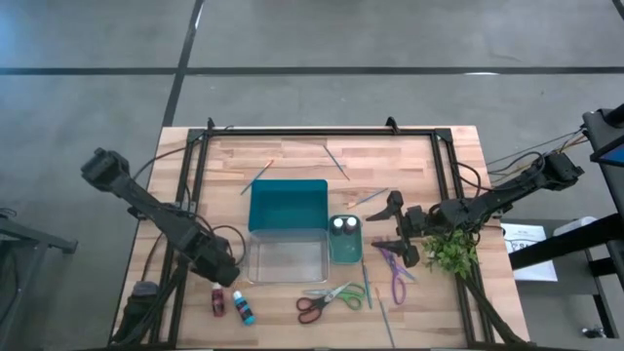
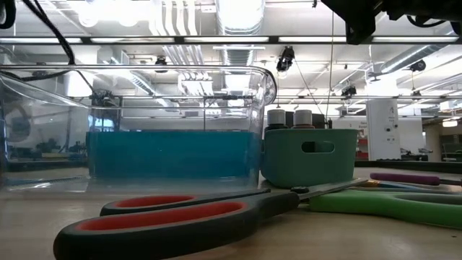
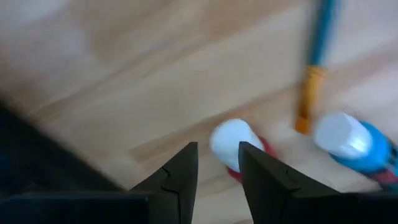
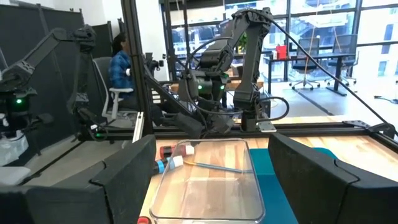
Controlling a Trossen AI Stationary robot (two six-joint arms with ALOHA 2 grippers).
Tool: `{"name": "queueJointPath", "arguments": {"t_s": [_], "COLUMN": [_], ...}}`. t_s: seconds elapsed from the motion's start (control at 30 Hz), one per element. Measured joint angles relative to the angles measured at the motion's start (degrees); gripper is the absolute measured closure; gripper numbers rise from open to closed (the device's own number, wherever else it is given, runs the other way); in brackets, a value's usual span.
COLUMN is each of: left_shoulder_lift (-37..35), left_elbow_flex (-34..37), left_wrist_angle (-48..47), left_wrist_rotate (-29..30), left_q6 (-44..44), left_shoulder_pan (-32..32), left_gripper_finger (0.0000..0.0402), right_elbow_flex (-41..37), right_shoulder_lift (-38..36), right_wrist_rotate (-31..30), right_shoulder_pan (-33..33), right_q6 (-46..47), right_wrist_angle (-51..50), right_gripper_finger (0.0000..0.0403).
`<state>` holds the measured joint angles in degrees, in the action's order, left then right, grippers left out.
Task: Pick & Place Paint Supplies
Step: Put the red paint bottle into the green bin
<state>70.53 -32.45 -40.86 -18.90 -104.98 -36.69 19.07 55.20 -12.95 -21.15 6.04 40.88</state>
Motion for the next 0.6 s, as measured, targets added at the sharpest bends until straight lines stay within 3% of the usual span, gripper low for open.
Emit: {"name": "queueJointPath", "arguments": {"t_s": [0.23, 0.6], "left_shoulder_lift": [-1.4, -1.4], "left_elbow_flex": [0.0, 0.0], "left_wrist_angle": [-2.3, -2.1], "left_wrist_rotate": [-0.8, 1.6], "left_q6": [-6.2, -3.3], "left_shoulder_pan": [0.0, 0.0], "left_gripper_finger": [0.0282, 0.0282], "right_elbow_flex": [0.0, 0.0], "right_shoulder_lift": [0.0, 0.0], "right_wrist_rotate": [0.0, 0.1], "right_shoulder_pan": [0.0, 0.0], "right_q6": [0.2, 0.3], "right_wrist_angle": [0.0, 0.0], "right_gripper_finger": [0.0094, 0.0094]}}
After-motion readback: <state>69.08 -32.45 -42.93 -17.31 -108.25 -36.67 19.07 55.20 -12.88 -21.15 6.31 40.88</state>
